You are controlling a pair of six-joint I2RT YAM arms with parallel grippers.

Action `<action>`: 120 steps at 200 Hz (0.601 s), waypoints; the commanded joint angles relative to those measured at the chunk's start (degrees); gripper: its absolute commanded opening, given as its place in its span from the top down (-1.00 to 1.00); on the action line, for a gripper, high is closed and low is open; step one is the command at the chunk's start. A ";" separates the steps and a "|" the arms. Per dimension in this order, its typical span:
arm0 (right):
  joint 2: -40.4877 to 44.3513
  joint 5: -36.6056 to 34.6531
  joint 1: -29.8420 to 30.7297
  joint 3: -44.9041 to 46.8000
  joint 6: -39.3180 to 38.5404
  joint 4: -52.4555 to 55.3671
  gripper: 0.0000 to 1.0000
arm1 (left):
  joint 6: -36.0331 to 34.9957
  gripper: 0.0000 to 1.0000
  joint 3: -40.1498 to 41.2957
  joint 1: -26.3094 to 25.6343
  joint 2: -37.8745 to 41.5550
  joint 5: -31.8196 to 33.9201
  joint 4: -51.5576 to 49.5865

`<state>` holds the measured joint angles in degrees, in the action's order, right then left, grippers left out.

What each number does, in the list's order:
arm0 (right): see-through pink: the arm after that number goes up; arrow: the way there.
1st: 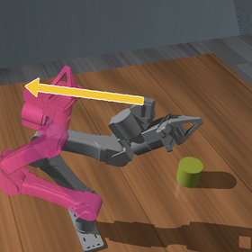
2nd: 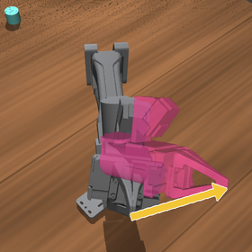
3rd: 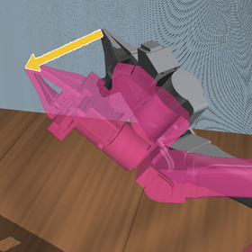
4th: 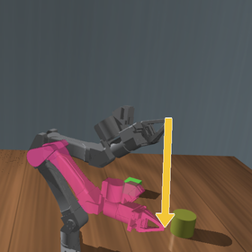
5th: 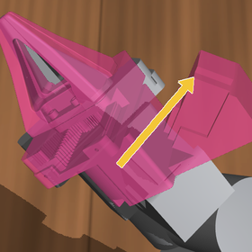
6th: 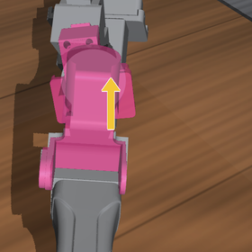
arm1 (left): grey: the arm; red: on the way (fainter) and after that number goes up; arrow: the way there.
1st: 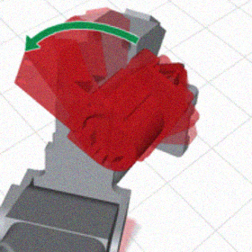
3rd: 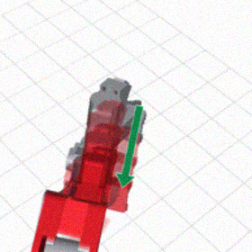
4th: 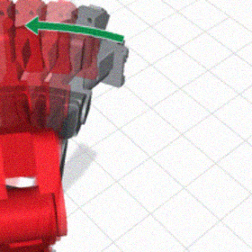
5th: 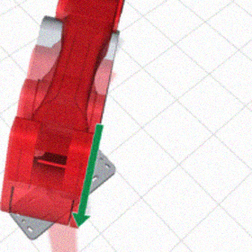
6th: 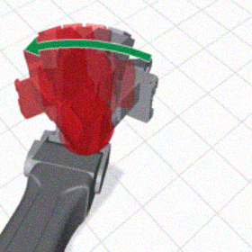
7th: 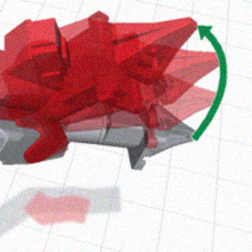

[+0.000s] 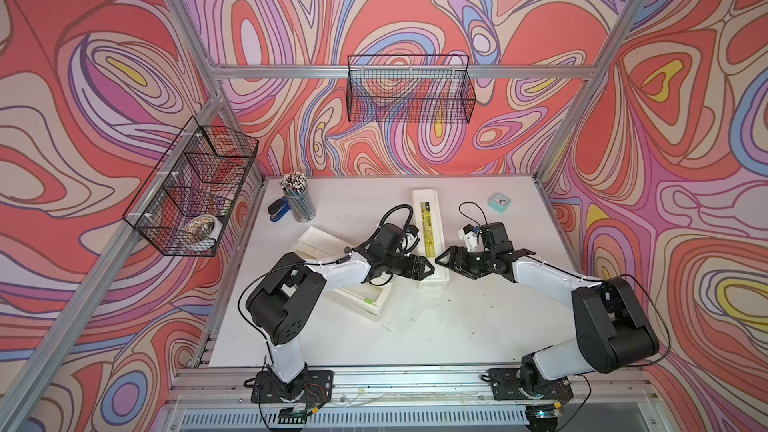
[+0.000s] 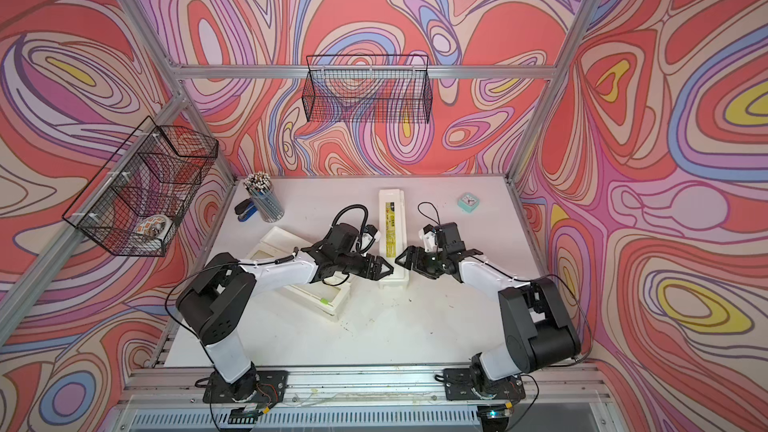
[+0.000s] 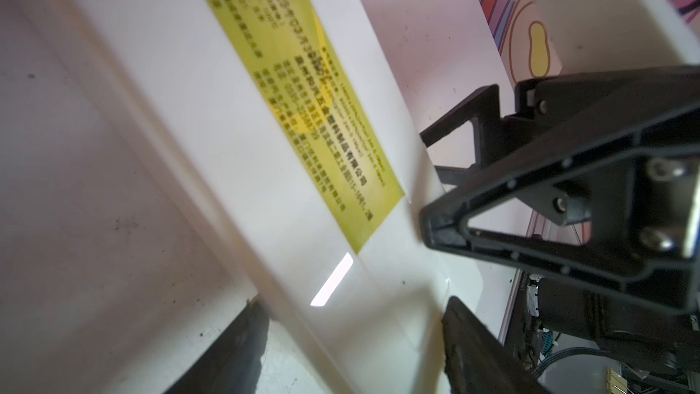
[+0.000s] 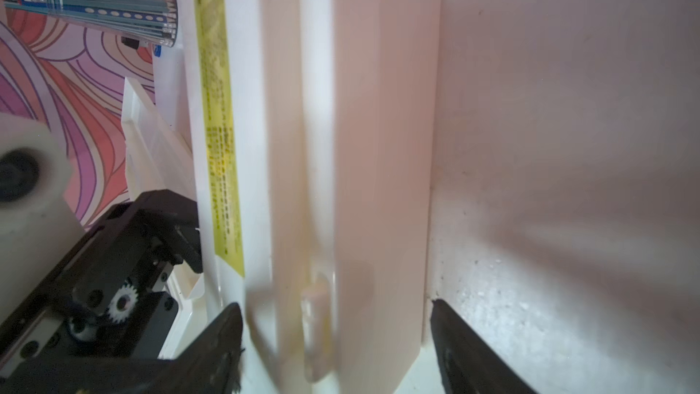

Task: Put plastic wrap rolls into dispensers
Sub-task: Close the lid on the plastic wrap cutting box.

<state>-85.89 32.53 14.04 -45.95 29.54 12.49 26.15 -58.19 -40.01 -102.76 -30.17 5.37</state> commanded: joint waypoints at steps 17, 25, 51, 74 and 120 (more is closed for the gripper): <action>-5.50 -2.39 -2.28 -10.17 -3.52 0.80 -0.65 | -2.33 -0.48 -0.31 -0.89 -2.97 3.82 -9.98; -7.51 -1.81 -2.68 -12.48 -3.52 0.68 -0.66 | -2.54 -0.50 -0.85 -0.78 -3.04 3.91 -10.03; -14.80 -0.74 -3.38 -20.27 -4.14 -0.01 -0.66 | -3.19 -0.55 -3.62 -0.68 -4.47 3.96 -11.46; -23.56 -0.06 -3.92 -27.60 -4.05 0.00 -0.66 | -3.13 -0.54 -4.98 -0.60 -5.69 3.52 -11.87; -34.76 1.23 -4.37 -36.63 -3.84 3.59 -0.49 | -3.13 -0.57 -5.31 0.39 -5.18 3.80 -12.85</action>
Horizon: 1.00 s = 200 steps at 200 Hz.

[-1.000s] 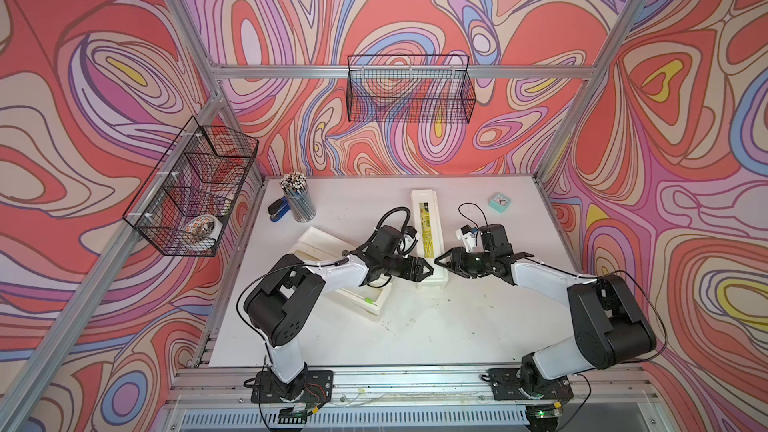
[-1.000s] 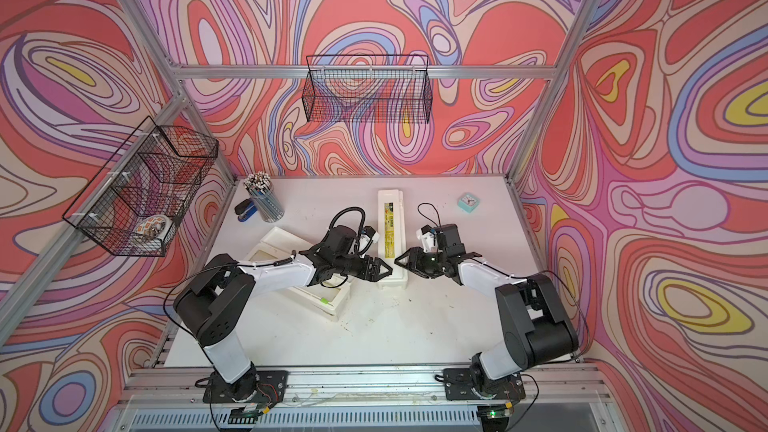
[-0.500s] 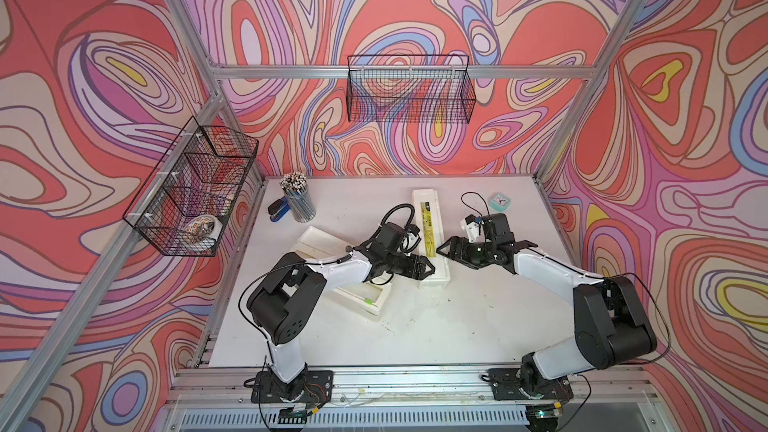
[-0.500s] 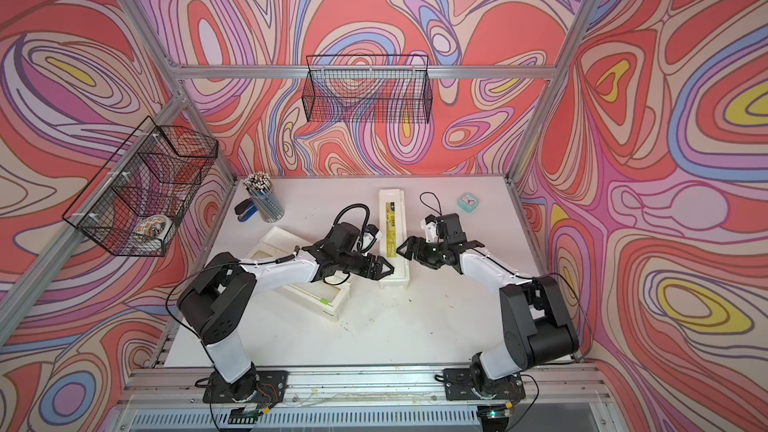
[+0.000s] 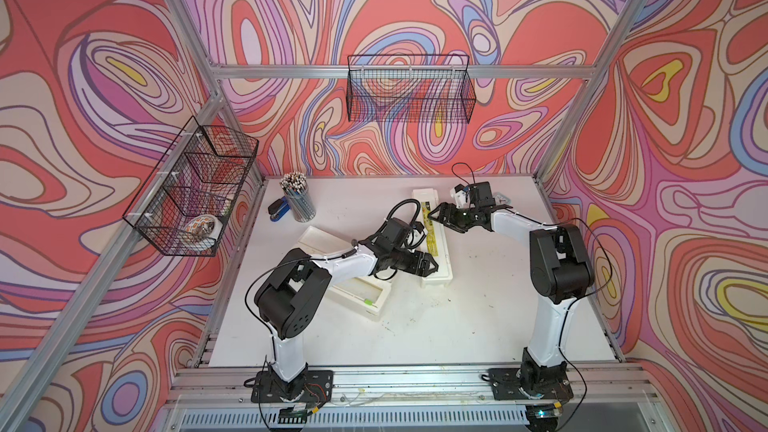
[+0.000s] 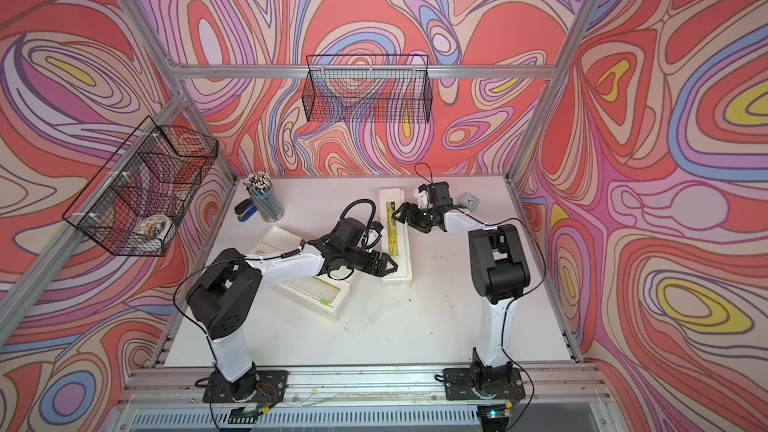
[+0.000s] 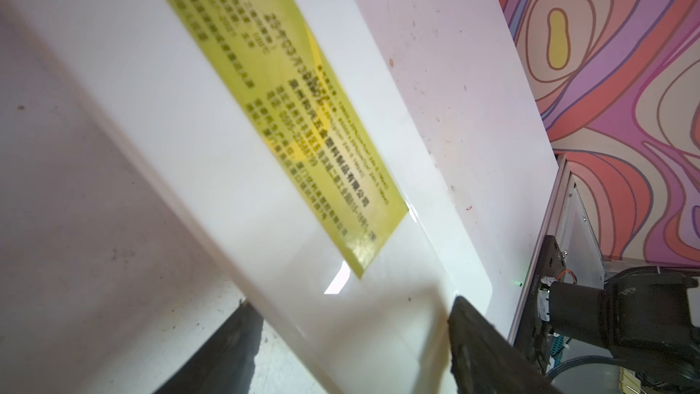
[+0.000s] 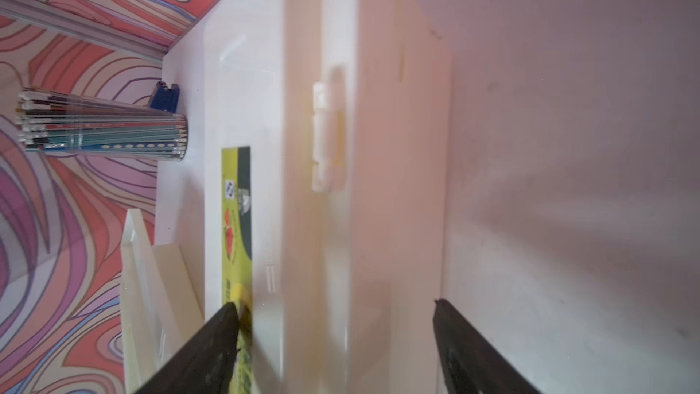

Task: Put plastic wrap rolls into dispensers
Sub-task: Close the lid on the plastic wrap cutting box.

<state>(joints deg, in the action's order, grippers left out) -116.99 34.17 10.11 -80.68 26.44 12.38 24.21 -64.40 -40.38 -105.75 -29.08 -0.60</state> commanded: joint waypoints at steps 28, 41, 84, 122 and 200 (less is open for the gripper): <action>-5.15 0.81 -0.47 -1.67 -0.76 4.57 -0.36 | -1.59 -0.67 -1.99 3.50 -0.85 2.67 -6.74; -5.85 1.42 -0.52 -1.83 -1.13 5.48 -0.30 | -2.77 -0.68 -5.26 4.88 -0.88 1.84 -7.65; -6.84 2.54 -0.52 -2.32 -2.14 7.03 -0.23 | -3.58 -0.68 -18.18 10.24 -7.24 0.31 -8.52; -8.07 3.71 -0.52 -3.58 -1.62 7.53 -0.19 | -3.44 -0.62 -31.95 12.32 -18.72 0.59 -10.50; -10.95 4.68 -0.52 -7.31 -1.83 10.63 -0.14 | 2.57 -0.47 -40.47 13.89 -30.67 4.49 -9.14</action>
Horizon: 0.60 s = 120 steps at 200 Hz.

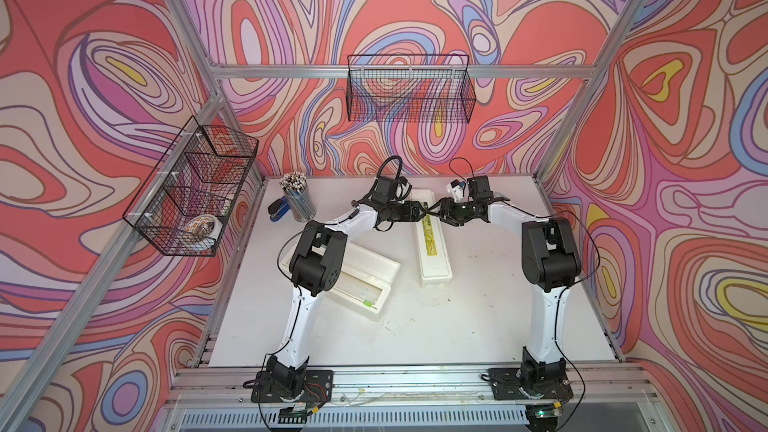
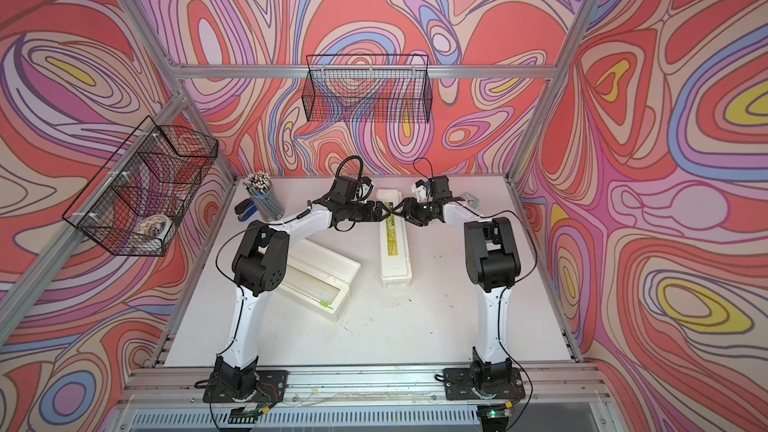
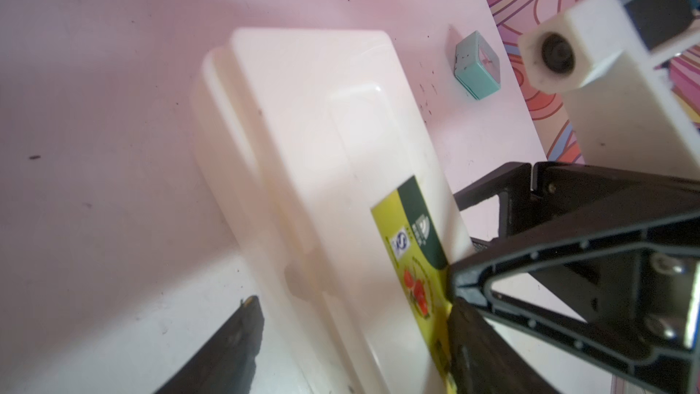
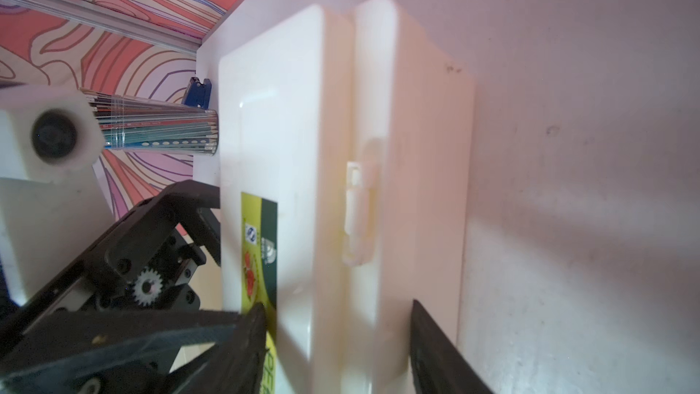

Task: Put plastic wrap rolls into dispensers
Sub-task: Close the lid on the plastic wrap cutting box.

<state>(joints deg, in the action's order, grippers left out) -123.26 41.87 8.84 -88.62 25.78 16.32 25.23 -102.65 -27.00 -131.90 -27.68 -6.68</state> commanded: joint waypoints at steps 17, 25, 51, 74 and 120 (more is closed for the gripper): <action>-5.69 -2.76 0.74 -0.39 -1.07 7.56 -0.11 | 2.86 -0.39 -8.42 0.59 -6.62 4.81 -12.31; -6.16 -2.54 0.80 -1.20 -1.17 8.48 -0.09 | 3.49 -0.33 -13.33 0.84 -8.35 4.53 -19.16; -6.02 -2.28 0.74 -2.17 -1.02 8.08 -0.14 | 4.83 -0.01 -17.28 0.89 -9.20 3.90 -26.54; -6.33 -2.26 0.76 -3.81 -0.61 8.12 -0.23 | 7.31 0.09 -8.04 0.81 -5.18 5.49 -20.86; -8.16 -1.78 0.98 -6.38 0.08 8.57 -0.37 | 11.78 0.12 -7.22 0.66 -7.32 4.32 -23.86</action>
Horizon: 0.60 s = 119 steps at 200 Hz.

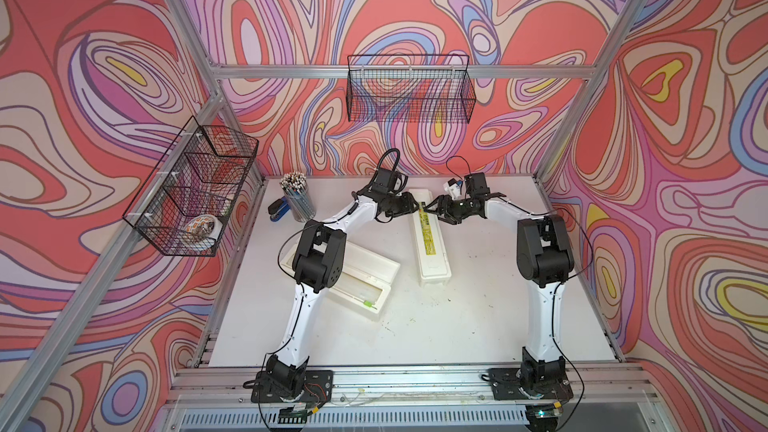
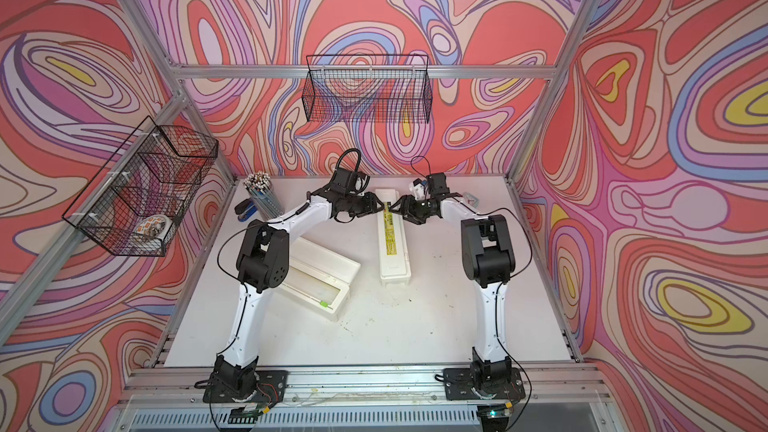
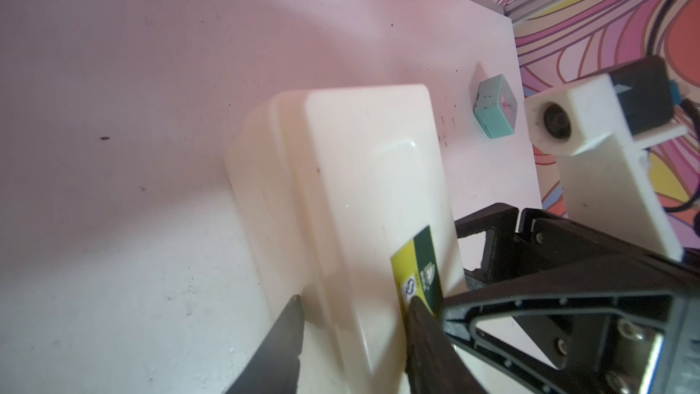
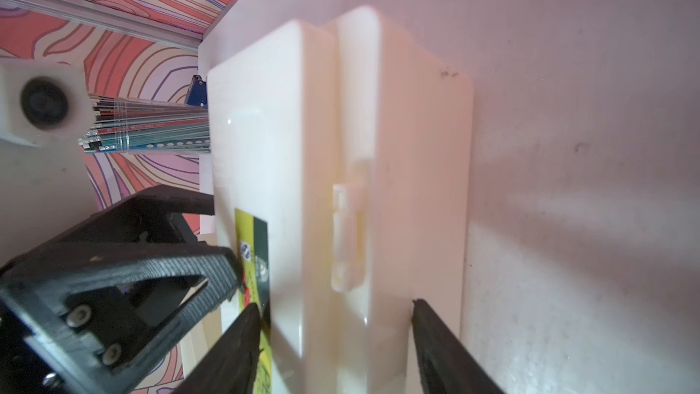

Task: Put plastic wrap rolls into dispensers
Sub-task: Close the lid on the plastic wrap cutting box.

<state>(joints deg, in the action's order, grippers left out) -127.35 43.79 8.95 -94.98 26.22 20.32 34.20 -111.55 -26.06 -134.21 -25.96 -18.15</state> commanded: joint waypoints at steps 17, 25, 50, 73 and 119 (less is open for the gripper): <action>-4.10 -3.90 0.89 -0.34 -0.42 4.38 -0.46 | 4.82 0.12 2.77 -0.48 -4.62 3.44 -12.51; -4.11 -3.74 1.06 -0.79 -0.76 4.32 -0.49 | 5.72 0.05 3.51 -0.48 -4.31 3.59 -12.21; -5.73 -3.93 1.82 -4.23 -1.17 4.96 -0.51 | 6.64 -0.13 5.32 -0.41 -3.16 5.42 -9.65; -9.06 -3.48 2.71 -9.31 -2.24 8.53 -0.39 | 8.01 -0.18 1.15 -0.06 -5.71 5.20 -11.93; -11.57 -3.11 4.02 -11.98 -3.58 12.94 -0.27 | 14.19 0.06 4.68 -0.08 -6.29 2.84 -6.88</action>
<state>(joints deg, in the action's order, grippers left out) -134.39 42.59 9.85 -107.92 24.51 25.85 44.25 -112.90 -26.13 -135.83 -26.44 -18.72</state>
